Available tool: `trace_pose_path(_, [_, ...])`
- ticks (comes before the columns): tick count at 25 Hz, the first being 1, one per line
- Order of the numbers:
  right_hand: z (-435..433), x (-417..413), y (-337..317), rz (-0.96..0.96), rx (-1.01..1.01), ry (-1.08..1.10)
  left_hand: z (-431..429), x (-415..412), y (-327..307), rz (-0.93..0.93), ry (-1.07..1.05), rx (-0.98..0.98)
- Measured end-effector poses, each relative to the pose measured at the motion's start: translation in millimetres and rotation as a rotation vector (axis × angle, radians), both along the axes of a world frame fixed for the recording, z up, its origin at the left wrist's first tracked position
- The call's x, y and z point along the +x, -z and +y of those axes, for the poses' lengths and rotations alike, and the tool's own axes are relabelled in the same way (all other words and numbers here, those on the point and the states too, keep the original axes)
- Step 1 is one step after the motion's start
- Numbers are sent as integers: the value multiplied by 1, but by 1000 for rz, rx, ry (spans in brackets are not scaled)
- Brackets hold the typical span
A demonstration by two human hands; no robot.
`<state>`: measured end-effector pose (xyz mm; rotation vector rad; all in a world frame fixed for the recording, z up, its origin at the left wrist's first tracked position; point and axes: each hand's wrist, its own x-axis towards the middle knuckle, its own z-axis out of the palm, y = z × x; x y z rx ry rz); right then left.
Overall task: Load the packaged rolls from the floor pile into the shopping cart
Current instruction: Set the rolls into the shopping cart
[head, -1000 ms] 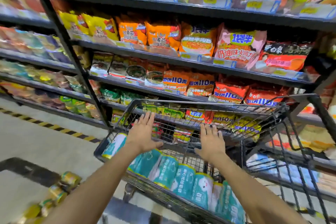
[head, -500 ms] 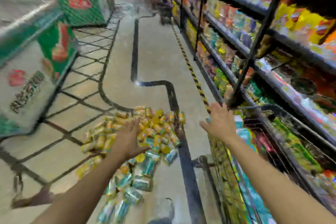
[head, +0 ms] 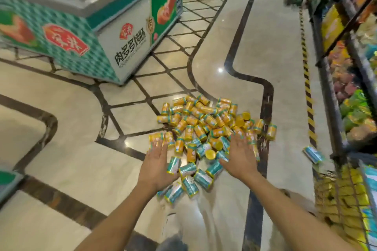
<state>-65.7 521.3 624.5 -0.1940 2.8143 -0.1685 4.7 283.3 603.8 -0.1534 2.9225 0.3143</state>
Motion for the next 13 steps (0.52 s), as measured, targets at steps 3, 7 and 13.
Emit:
trace_pose_path(3, [-53, -21, 37, -43, 34, -76, -22, -20, 34, -64, 23, 10])
trace_pose_path(7, [-109, -64, 121, -158, 58, -78, -55, -79, 106, -104, 42, 64])
trace_pose_path(13, [-135, -105, 293, -257, 52, -58, -76, -125, 269, -221, 26, 86])
